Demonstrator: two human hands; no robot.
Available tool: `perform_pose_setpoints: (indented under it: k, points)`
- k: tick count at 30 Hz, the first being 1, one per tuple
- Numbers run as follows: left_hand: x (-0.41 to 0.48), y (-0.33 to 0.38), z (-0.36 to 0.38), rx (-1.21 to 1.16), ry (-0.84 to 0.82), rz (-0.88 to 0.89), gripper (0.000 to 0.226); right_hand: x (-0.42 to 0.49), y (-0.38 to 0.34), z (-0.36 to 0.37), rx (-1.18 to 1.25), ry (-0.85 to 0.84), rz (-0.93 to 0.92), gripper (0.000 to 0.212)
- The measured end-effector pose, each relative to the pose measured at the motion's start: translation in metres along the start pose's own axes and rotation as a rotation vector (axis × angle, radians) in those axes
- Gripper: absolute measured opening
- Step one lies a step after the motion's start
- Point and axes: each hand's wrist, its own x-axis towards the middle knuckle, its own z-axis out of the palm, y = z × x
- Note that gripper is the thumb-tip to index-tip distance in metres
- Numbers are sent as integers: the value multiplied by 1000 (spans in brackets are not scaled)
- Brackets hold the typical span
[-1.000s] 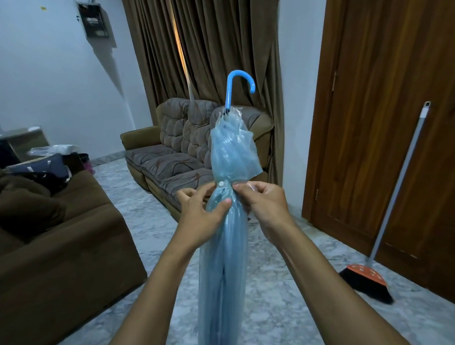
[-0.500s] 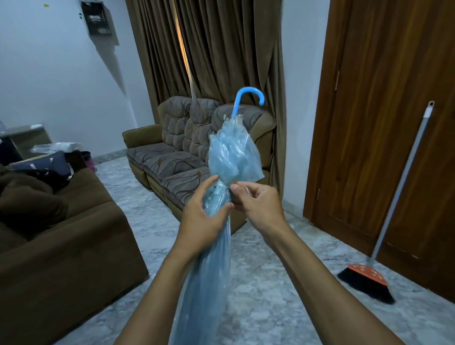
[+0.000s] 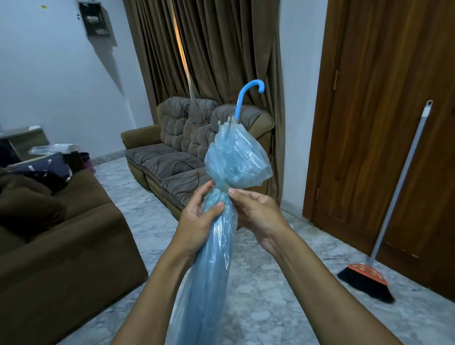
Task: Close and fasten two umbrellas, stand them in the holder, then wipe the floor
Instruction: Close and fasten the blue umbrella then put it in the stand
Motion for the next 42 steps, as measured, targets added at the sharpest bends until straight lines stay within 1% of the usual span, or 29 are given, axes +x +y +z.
perform_pose_setpoints:
  k: [1,2,4,5,8,12,13,14,16,17,19,21,23,26,28,30,32,33,34,35,37,38,40,42]
  points:
    - [1,0,0,82,-7,4,44,0,0,0,-16,17,-19,27]
    - [3,0,-2,218,1,6,44,0,0,0,-34,43,-40,26]
    - [8,0,-5,526,53,2,45,0,1,1,-66,101,-75,23]
    - [9,2,-5,617,76,27,47,0,1,2,-77,123,-89,22]
    - [6,5,1,738,104,136,53,-1,1,4,-109,184,-129,18]
    - [1,10,12,806,78,133,75,0,-4,10,-255,228,-222,14]
    - [0,12,13,808,83,158,77,0,-7,11,-288,217,-244,14]
    - [0,13,13,790,95,196,73,0,-10,10,-318,187,-263,14]
    - [-1,17,11,683,118,253,59,2,-14,8,-346,96,-276,16]
    - [-1,18,10,612,120,252,55,3,-16,6,-334,62,-270,17]
    - [-2,22,7,468,110,223,58,3,-20,4,-229,41,-235,15]
    - [-1,25,4,318,88,184,61,2,-22,4,-28,37,-150,11]
    - [-2,26,4,149,40,152,55,0,-23,5,93,13,-98,8]
    - [-3,23,4,-48,-19,61,35,-2,-25,5,101,-27,-86,6]
    - [-3,18,1,-92,-68,5,23,-5,-26,5,79,-23,-69,6]
    - [-2,13,0,-127,-115,-75,25,-5,-23,5,56,-8,-42,5]
    - [0,12,-3,-124,-145,-153,26,-5,-21,4,19,20,-56,3]
    - [2,11,-5,-84,-146,-165,25,-6,-21,3,-9,44,-81,3]
    - [5,10,-6,16,-125,-143,25,-7,-21,3,-38,69,-109,6]
    - [8,9,-7,164,-73,-92,29,-8,-22,3,-63,95,-136,8]
    - [9,10,-4,438,92,33,42,-8,-22,4,-105,148,-179,8]
    - [7,12,0,509,139,102,44,-7,-21,6,-124,170,-191,7]
    - [4,14,7,555,132,178,46,-5,-19,10,-166,208,-217,7]
    - [2,14,10,550,98,173,57,-4,-20,12,-200,232,-251,6]
